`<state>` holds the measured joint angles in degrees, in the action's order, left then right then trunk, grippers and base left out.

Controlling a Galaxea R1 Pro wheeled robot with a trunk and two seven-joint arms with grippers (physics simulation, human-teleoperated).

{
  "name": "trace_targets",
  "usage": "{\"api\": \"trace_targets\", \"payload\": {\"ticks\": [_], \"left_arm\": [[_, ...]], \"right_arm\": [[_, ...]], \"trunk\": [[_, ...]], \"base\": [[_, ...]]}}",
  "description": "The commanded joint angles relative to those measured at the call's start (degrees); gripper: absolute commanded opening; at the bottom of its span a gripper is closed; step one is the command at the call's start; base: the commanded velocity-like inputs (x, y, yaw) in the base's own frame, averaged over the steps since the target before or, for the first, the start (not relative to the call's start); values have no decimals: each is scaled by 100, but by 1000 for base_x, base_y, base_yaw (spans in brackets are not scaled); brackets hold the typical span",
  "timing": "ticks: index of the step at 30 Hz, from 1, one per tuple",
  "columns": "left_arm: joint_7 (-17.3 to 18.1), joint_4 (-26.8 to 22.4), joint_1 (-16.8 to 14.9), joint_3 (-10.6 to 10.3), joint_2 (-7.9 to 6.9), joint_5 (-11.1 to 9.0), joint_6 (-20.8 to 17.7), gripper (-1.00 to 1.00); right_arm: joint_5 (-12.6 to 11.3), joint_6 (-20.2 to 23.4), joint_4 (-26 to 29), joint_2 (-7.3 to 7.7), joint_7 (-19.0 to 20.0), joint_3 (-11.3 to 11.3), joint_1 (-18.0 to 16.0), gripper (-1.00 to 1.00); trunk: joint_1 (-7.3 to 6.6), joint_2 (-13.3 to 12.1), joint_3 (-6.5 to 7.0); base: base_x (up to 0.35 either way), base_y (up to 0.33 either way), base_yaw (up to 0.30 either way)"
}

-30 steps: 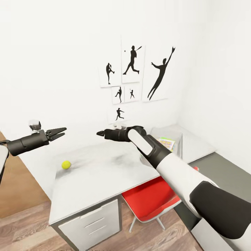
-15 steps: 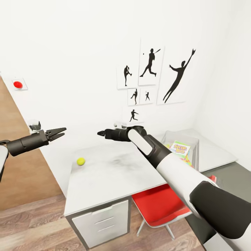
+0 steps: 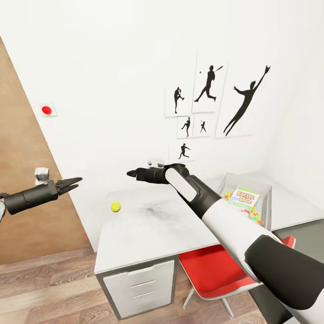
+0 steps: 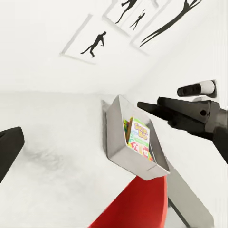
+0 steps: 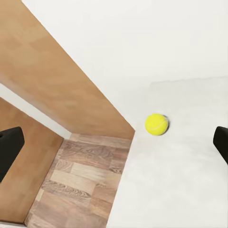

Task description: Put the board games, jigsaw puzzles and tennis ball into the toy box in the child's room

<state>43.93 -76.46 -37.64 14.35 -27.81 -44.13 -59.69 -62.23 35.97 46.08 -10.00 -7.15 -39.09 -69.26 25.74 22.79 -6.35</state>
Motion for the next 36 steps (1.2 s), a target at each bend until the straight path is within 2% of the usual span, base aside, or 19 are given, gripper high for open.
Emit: {"api": "trace_targets", "payload": {"ticks": [1,3,5,7,8,9,10,12,14,16,17,20,24,27,28,31,36], "left_arm": [[20,6,80,47,-39,15,-22,100],[-1,37,275,193,-181,79,-18,100],[-13,173,488,409,-395,297,-14,100],[-14,285,576,524,-484,450,-12,100],[-15,408,647,639,-549,614,-10,100],[-17,470,674,693,-572,700,-10,100],[-19,657,739,827,-614,964,-7,100],[-9,818,778,910,-636,1214,-3,100],[1,941,799,958,-648,1401,1,100],[7,1049,812,982,-652,1502,60,100],[21,1113,818,993,-656,1541,159,100],[56,1216,851,1042,-662,1591,458,100],[68,1255,873,1078,-633,1612,567,100],[71,1262,940,1084,-608,1601,589,100],[86,1263,1031,1086,-598,1559,598,100],[169,1265,1060,1087,-594,1558,600,100],[331,1267,1071,1162,-621,1588,614,100]], "right_arm": [[-58,7,11,0,-63,-8,0,100],[-56,11,26,0,-92,-11,13,100],[-44,15,37,0,-211,-27,26,100],[-47,18,10,0,-375,-23,31,100],[-48,14,4,0,-422,-22,33,100],[-49,0,-4,0,-463,-22,39,100],[-53,-110,-39,0,-548,-24,81,100],[-57,-259,-68,0,-598,-31,134,100],[-59,-340,-83,0,-626,-41,172,100],[-65,-381,-91,0,-647,-72,191,100],[-65,-397,-94,0,-663,-142,200,100],[-59,-436,-98,0,-805,-536,214,100],[-53,-486,-85,0,-1008,-797,388,100],[-13,-502,-23,0,-1061,-864,711,100],[264,-490,185,0,-1083,-890,954,100],[518,-495,285,0,-1085,-887,1016,100],[663,-515,325,0,-1083,-882,1048,100]], "trunk": [[4,13,-12],[4,13,-11],[4,13,-11],[4,13,-11],[4,13,-11],[4,13,-11],[4,13,-11],[4,13,-11],[4,13,-11],[4,13,-11],[4,13,-11],[4,13,-11],[4,13,-11],[4,13,-11],[4,13,-11],[4,13,-11],[4,13,-11]], "base": [[0,0,22],[0,0,14],[0,0,6],[0,0,3],[0,0,2],[0,0,2],[0,0,0],[0,0,0],[0,0,0],[0,0,0],[0,0,0],[-86,54,0],[-157,123,0],[-50,37,0],[-9,7,0],[-5,4,0],[-1,18,0]]}}
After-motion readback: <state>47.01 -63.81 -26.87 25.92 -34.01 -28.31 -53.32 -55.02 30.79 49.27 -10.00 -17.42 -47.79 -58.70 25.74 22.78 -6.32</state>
